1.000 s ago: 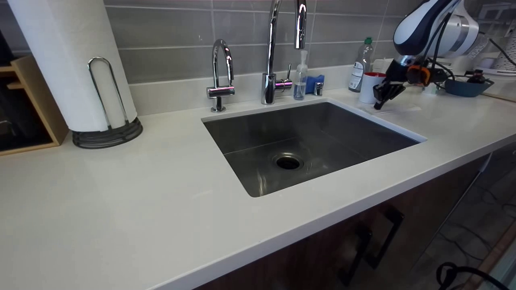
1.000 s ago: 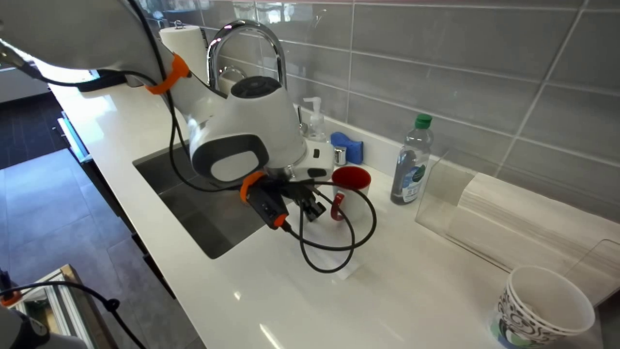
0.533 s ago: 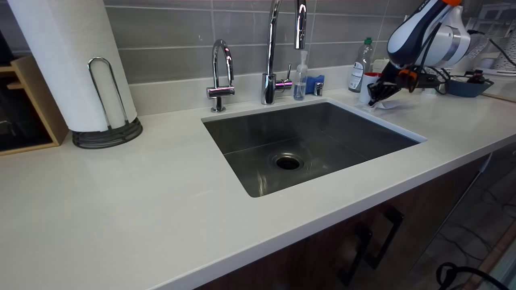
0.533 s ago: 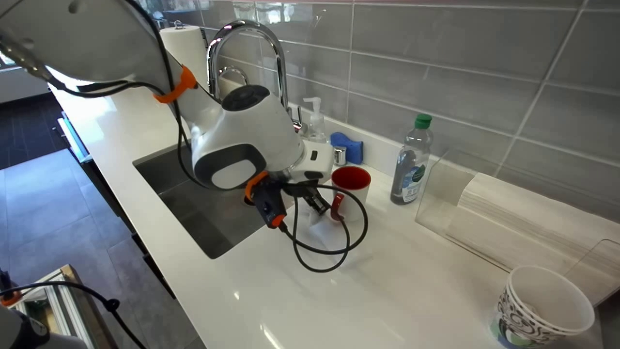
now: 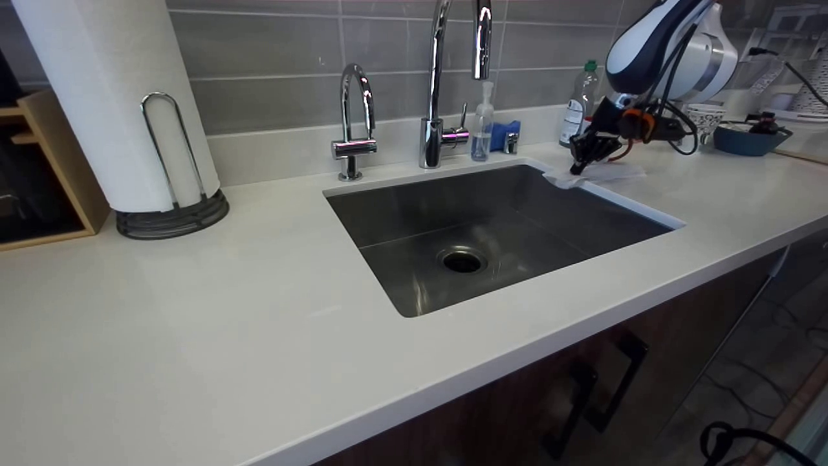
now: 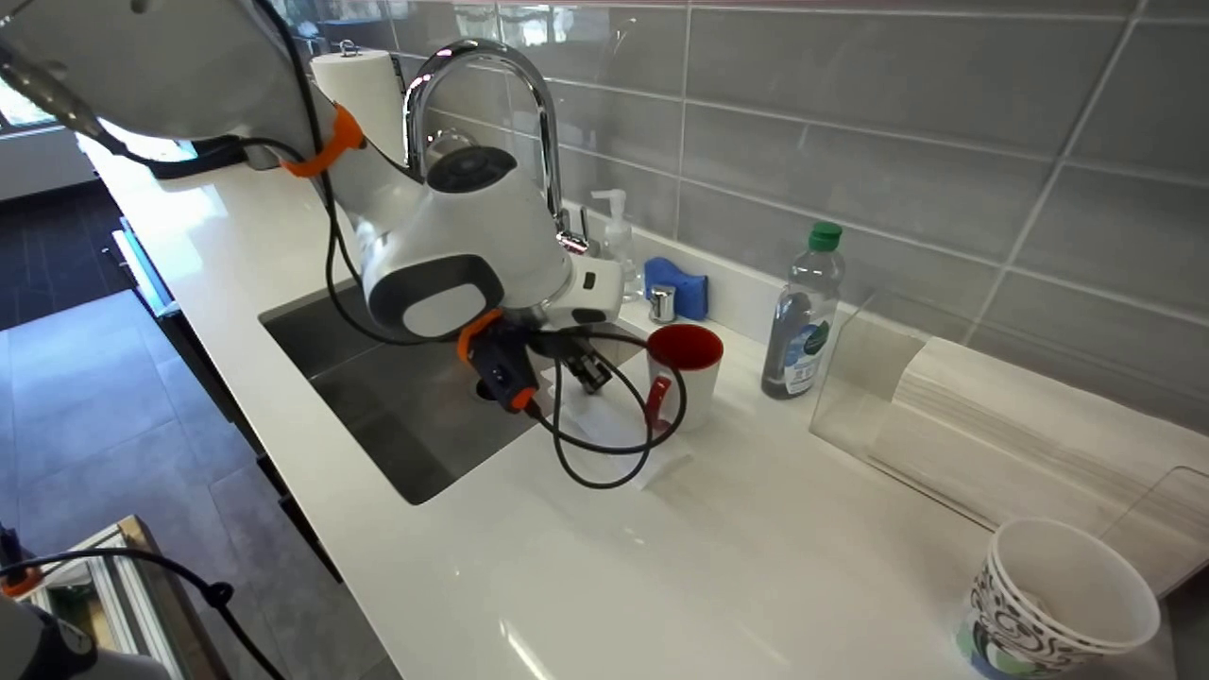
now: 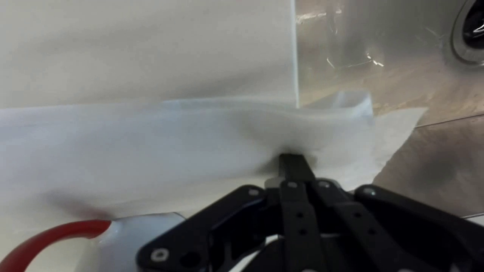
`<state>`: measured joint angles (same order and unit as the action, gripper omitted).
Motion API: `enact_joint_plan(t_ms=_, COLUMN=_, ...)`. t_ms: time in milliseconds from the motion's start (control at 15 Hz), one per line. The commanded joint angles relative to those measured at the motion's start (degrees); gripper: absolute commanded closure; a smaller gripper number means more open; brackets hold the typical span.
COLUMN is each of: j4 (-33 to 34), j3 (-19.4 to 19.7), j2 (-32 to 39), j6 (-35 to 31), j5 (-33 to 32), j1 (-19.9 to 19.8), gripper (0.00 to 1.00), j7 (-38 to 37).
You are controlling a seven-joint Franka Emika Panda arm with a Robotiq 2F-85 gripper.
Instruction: Use the serviette to clean a portion of the counter
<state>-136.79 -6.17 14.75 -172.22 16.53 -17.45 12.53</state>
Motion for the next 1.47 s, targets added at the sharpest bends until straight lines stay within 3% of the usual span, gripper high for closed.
enact_joint_plan(t_ms=0, j4=-0.68, j3=3.06, j2=0.73, j6=8.20, j5=-3.84, j1=1.75, gripper=1.00, j7=-2.21)
enact_joint_plan(t_ms=67, j4=0.20, j3=5.58, j2=0.71, j6=10.05, j5=-5.05, j1=3.24, gripper=1.00, j7=-4.04)
enact_joint_plan(t_ms=667, j4=6.45, j3=16.44, j2=1.28, j6=26.69, j5=-12.95, j1=5.74, gripper=1.00, j7=-17.13)
enact_joint_plan(t_ms=933, j4=7.56, j3=16.39, j2=2.02, j6=25.07, j5=-8.43, j1=4.30, gripper=1.00, j7=-15.73)
enact_joint_plan(t_ms=1400, j4=7.71, j3=11.59, j2=3.06, j6=15.85, j5=6.89, j1=1.60, gripper=1.00, j7=-6.29)
